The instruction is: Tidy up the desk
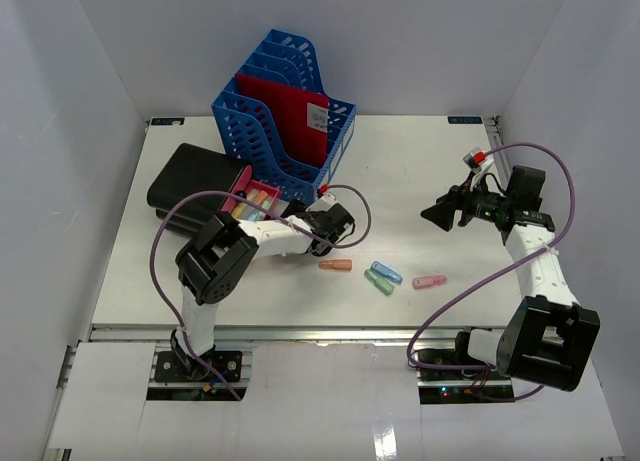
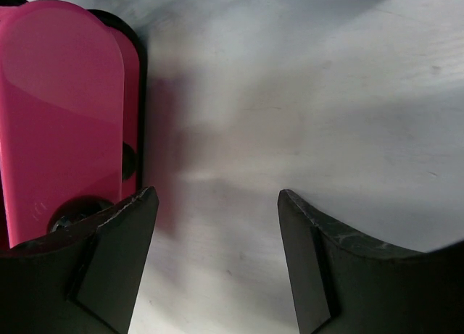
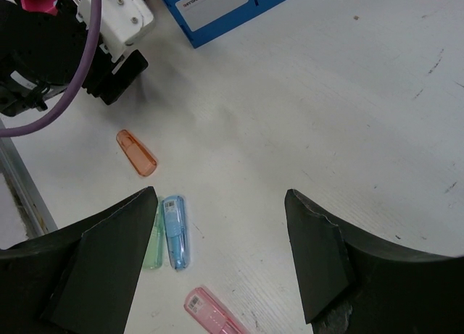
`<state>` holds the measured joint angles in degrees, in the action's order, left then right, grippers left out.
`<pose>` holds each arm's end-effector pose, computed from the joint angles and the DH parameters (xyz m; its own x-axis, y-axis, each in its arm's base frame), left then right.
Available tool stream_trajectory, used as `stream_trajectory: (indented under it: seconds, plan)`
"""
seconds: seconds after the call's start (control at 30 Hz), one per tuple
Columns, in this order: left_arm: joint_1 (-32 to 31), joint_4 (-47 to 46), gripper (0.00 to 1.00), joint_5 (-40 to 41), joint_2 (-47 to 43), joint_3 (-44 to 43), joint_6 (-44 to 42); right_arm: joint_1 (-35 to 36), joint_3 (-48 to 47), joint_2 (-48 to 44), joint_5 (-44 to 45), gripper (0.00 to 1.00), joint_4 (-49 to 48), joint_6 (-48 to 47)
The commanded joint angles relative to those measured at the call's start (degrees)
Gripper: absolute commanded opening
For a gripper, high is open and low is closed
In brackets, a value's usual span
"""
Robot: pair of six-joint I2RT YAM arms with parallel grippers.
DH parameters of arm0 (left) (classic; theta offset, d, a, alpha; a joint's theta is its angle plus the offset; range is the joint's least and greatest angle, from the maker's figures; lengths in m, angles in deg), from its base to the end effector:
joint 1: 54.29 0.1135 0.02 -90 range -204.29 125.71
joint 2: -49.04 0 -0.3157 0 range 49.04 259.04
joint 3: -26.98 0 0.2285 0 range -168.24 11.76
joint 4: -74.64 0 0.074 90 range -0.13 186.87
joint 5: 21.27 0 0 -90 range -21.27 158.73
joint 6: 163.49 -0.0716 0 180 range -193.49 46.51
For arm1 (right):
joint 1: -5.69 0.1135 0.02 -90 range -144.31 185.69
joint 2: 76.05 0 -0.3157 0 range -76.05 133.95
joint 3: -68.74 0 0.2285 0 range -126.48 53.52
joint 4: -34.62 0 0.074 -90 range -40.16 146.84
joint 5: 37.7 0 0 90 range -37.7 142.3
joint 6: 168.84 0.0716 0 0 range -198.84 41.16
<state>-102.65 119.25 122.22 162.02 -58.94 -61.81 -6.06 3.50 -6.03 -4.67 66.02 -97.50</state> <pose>0.2978 -0.2483 0.1895 -0.6737 0.5765 -0.4624 0.1433 0.7157 0.6835 0.2384 0.0117 0.3244 -0.3711 -0.1009 -0.9231 -0.7075 0.6746 0.2106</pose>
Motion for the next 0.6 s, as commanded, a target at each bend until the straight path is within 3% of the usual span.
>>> stream_trajectory:
  seconds: [0.0, 0.57]
  plan:
    - [4.3, 0.0, 0.79, -0.5, -4.4, -0.9, -1.5, 0.2, -0.5, 0.0, -0.6, 0.78, -0.1, -0.9]
    - [11.4, -1.6, 0.79, -6.5, -9.0, -1.9, -4.1, 0.2, -0.4, 0.2, -0.4, 0.78, -0.1, -0.9]
